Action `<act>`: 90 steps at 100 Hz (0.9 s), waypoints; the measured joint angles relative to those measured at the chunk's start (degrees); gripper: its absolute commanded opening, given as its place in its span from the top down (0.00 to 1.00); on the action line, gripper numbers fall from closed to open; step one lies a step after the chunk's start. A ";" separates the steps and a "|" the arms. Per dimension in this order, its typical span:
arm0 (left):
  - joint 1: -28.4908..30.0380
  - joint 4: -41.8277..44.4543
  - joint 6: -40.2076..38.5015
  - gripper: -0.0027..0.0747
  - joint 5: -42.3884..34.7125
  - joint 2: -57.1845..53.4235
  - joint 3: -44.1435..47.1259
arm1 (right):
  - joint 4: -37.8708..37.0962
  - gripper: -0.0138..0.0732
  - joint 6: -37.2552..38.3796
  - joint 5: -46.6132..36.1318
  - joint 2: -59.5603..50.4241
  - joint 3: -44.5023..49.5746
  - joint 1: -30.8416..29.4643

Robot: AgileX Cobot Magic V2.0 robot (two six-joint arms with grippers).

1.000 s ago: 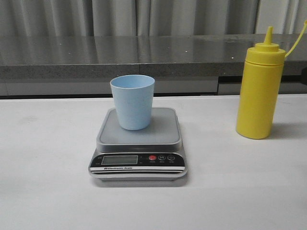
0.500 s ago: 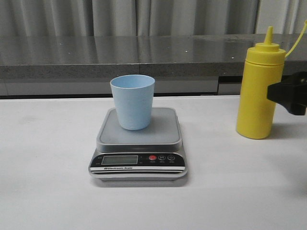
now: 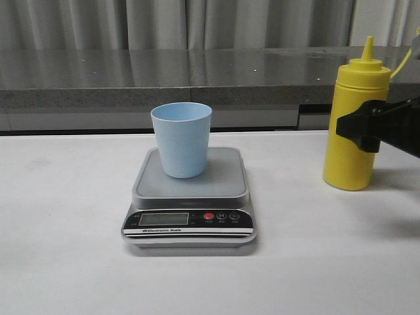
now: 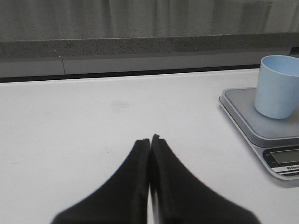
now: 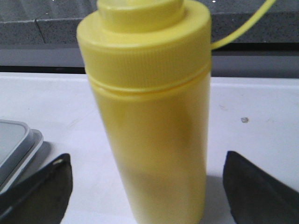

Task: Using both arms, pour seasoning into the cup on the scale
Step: 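Move the right gripper to the yellow squeeze bottle and grasp it, then lift the yellow bottle with the right gripper and tilt its nozzle toward the cup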

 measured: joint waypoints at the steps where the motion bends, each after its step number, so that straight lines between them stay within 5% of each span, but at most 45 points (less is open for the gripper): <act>1: 0.00 0.00 0.00 0.99 0.00 0.00 0.00 | 0.00 0.10 0.12 0.00 0.14 -0.18 0.00; 52: 0.00 0.00 0.00 0.99 0.00 0.00 0.00 | -0.77 0.14 3.66 1.41 9.72 -9.79 0.44; 85: 0.00 0.00 0.00 0.99 0.00 0.00 0.00 | -0.76 0.89 3.66 4.02 10.12 -11.09 1.19; 90: 0.00 0.00 0.00 0.99 0.00 0.00 0.00 | -0.76 0.91 3.66 4.02 10.12 -11.09 1.19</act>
